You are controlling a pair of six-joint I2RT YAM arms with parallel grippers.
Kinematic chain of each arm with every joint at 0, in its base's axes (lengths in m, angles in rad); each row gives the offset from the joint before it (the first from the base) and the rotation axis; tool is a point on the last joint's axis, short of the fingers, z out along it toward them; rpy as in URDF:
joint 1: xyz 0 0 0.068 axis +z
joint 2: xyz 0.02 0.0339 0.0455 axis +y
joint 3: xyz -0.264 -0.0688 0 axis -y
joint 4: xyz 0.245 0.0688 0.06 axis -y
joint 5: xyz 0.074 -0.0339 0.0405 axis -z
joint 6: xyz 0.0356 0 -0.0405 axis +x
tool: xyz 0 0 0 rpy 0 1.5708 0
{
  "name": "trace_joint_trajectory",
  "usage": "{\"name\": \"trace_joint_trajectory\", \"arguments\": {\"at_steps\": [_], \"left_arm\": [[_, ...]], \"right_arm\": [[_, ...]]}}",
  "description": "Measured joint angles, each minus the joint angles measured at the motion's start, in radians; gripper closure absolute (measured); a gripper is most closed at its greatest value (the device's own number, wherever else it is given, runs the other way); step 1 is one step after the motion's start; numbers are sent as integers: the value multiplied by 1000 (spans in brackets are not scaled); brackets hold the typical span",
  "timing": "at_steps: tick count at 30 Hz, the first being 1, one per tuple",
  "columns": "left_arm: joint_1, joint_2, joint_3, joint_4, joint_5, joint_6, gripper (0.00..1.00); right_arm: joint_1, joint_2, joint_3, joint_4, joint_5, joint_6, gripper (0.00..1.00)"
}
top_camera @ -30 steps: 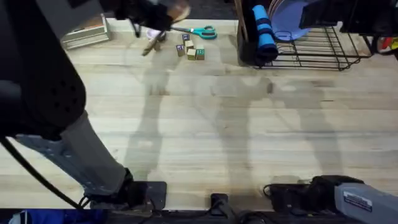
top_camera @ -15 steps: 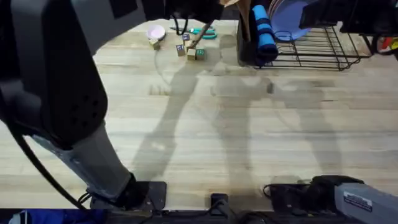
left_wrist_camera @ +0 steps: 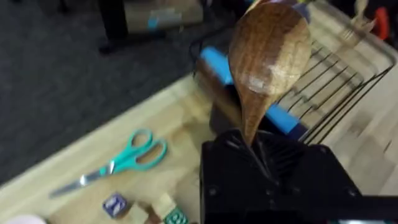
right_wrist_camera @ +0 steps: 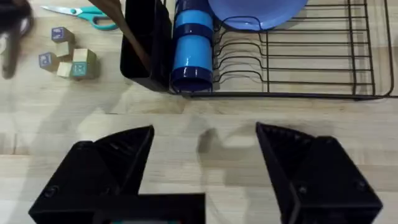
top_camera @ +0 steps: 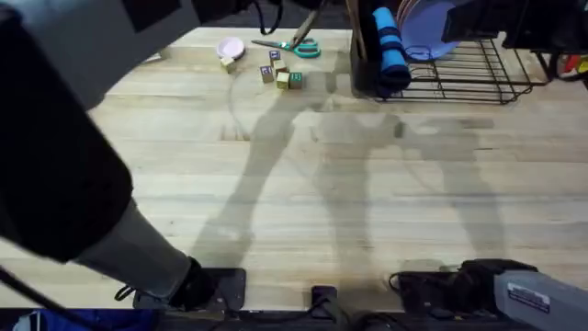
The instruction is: Pick up the spoon on the table one by one and put them onto the rack
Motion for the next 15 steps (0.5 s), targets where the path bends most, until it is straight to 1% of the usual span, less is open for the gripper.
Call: {"name": "trace_joint_trajectory", "arguments": {"at_steps": [6,7,15], "left_arm": [[-26,-25,0,96,87,-3,958],[-49,-25,0,133,116,-4,958],[-105,-25,0,312,146,-6,958]], "right_arm": [[0,0,0,2,0,0,9],[0,0,0,2,0,0,9],[0,0,0,10,0,0,9]]}}
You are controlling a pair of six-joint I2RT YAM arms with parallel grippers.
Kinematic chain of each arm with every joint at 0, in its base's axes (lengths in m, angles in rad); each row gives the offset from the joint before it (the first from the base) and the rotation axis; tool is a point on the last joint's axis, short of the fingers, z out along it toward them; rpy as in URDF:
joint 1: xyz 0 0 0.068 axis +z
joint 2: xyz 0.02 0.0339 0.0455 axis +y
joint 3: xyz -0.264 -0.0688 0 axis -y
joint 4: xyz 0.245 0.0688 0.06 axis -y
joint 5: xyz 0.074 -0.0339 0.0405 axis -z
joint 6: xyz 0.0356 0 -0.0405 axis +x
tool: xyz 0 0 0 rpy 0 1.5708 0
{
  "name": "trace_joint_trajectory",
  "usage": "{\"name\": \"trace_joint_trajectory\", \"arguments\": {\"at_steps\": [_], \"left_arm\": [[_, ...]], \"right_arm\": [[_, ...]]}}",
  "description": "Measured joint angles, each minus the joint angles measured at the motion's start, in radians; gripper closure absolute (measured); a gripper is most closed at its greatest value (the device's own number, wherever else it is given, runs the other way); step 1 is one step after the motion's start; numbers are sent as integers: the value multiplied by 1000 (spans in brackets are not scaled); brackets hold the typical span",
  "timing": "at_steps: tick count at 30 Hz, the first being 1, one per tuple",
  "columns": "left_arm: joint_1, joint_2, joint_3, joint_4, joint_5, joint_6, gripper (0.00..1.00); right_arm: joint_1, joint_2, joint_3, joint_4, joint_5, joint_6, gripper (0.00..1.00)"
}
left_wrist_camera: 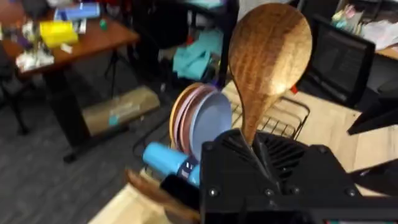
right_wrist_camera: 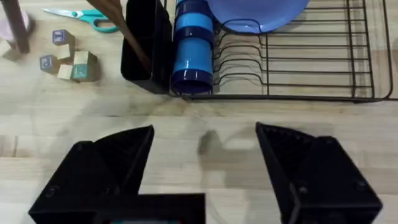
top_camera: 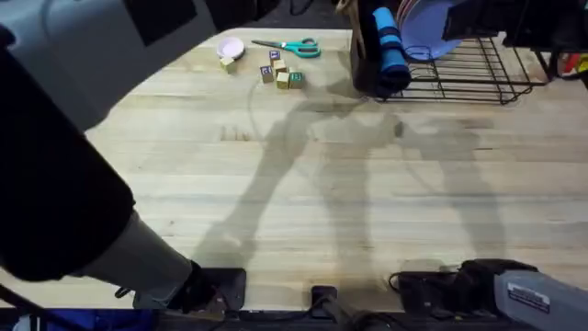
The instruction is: Pick up the spoon on the table one by one and put them onto the rack
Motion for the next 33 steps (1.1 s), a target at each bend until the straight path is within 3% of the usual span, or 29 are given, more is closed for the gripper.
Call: {"name": "trace_joint_trajectory", "arguments": {"at_steps": [5,14,19,33], "left_arm": [[-29,24,0,131,0,-12,958],[-40,163,0,377,0,-213,958],[-40,236,0,429,0,-309,957],[-61,305,0,441,-8,-342,956]], "right_arm": [[0,0,0,14,0,0,9],[0,0,0,14,0,0,9],[0,0,0,15,0,0,9],[0,0,0,15,0,0,9]]}}
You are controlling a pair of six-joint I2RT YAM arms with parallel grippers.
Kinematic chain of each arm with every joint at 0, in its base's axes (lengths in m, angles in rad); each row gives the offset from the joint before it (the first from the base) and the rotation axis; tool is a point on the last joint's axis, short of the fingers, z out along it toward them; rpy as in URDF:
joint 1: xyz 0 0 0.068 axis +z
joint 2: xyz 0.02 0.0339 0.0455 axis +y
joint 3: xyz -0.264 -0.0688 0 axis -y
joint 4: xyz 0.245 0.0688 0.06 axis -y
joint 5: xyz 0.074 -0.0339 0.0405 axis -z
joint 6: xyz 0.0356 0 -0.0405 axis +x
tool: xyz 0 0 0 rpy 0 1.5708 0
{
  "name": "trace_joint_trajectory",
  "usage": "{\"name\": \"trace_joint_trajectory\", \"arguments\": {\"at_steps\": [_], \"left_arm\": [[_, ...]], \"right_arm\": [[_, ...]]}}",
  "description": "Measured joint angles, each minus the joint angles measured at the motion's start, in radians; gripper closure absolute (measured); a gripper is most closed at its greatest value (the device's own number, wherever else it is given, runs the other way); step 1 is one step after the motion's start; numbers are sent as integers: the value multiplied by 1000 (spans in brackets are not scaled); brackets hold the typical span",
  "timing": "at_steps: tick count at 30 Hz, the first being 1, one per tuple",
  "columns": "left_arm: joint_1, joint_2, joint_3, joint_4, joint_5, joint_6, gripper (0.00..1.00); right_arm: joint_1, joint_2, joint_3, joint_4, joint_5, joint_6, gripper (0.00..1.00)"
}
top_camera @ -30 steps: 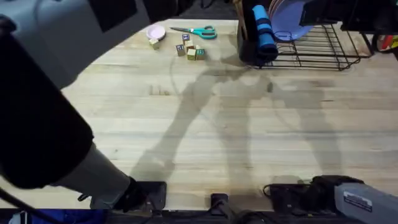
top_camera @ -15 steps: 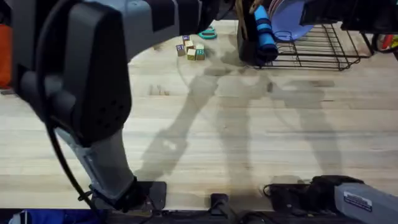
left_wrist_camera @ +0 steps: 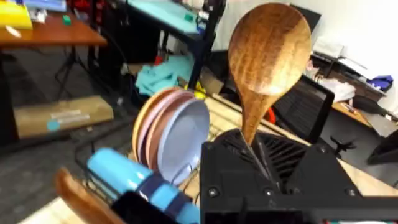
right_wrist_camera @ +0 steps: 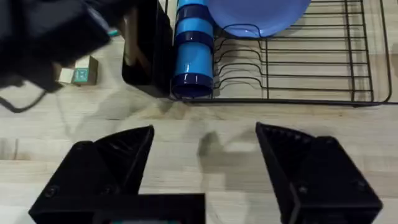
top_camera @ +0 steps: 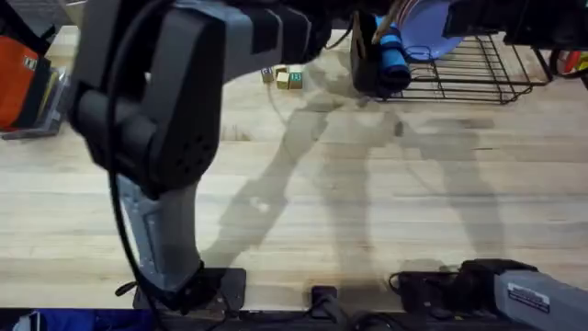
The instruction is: Pick up the spoon on the table one by one and put them onto the rack
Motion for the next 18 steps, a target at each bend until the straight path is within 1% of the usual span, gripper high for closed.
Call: {"name": "trace_joint_trajectory", "arguments": {"at_steps": [5,8,12,18], "left_arm": [[-3,54,0,-43,-1,-17,956],[-2,61,-2,-114,-4,-16,956],[-1,60,-2,-215,-13,6,956],[7,51,-2,-309,-16,21,956]], "right_arm": [[0,0,0,0,0,0,9],[0,0,0,0,0,0,9],[0,0,0,0,0,0,9],[0,0,0,7,0,0,9]]}}
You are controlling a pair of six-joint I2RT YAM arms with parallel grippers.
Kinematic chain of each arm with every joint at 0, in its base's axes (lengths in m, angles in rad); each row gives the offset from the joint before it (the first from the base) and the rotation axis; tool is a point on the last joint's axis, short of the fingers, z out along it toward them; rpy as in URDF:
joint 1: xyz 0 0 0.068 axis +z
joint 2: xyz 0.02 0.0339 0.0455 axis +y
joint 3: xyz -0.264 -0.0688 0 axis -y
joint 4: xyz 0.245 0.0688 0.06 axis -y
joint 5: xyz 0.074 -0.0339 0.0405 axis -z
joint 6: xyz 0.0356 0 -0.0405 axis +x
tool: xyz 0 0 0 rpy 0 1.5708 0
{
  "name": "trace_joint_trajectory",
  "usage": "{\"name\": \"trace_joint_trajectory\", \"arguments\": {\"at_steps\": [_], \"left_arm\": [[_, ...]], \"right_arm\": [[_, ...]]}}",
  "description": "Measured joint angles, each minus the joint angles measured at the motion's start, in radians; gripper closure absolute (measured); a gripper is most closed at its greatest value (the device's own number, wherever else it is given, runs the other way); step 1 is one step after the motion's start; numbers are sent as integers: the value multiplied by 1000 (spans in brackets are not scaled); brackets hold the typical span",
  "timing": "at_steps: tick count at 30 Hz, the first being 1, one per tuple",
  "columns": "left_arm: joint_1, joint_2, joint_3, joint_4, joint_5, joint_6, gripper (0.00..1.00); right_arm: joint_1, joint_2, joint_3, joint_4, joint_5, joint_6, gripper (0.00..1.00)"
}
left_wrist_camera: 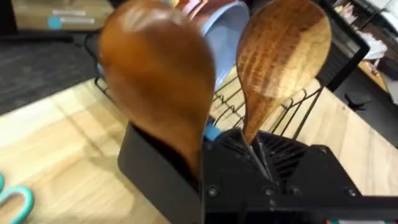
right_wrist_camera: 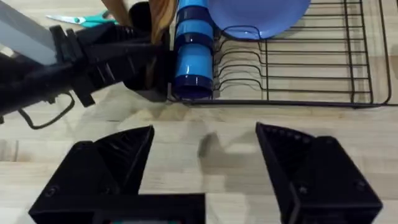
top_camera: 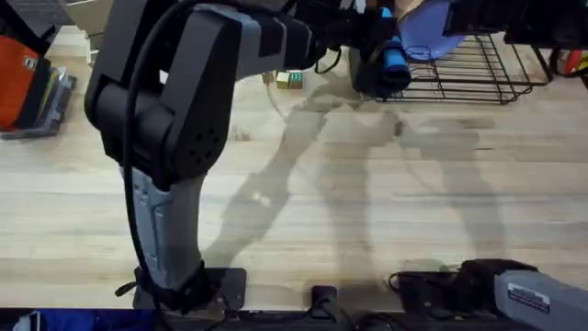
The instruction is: Pick up the spoon on the table one by one and put them onto the rack
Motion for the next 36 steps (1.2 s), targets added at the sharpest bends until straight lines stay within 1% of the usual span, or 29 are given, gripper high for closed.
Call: {"name": "trace_joint_trajectory", "arguments": {"at_steps": [4,8,9,11,12,13,17,20,22,23,25,26,32,36], "left_arm": [[2,0,0,-42,-1,1,956],[2,0,0,-45,0,4,954],[2,0,0,-45,0,6,939],[2,0,0,-49,0,8,813],[2,0,0,-52,2,8,707],[2,0,0,-53,9,8,628],[-4,0,0,-43,21,10,382],[-6,-8,0,-47,25,28,163],[-5,-15,0,-56,24,42,42],[-5,-20,0,-65,23,49,16],[-2,-31,0,-81,19,62,7],[12,-74,0,-133,18,76,6],[40,-180,0,-250,14,84,6],[57,-245,0,-343,-6,93,6]], "right_arm": [[0,0,0,15,0,0,9],[0,0,0,18,0,0,9],[0,0,0,18,0,0,9],[0,0,0,18,0,0,9],[0,0,0,19,0,0,9],[0,0,0,19,0,0,9],[0,0,0,19,0,0,9],[0,0,0,19,0,0,9],[0,0,0,19,0,0,9],[0,0,0,19,0,0,9],[0,0,0,19,0,0,9],[0,0,0,19,0,0,9],[0,0,0,19,0,0,9],[0,0,0,19,0,0,9]]}}
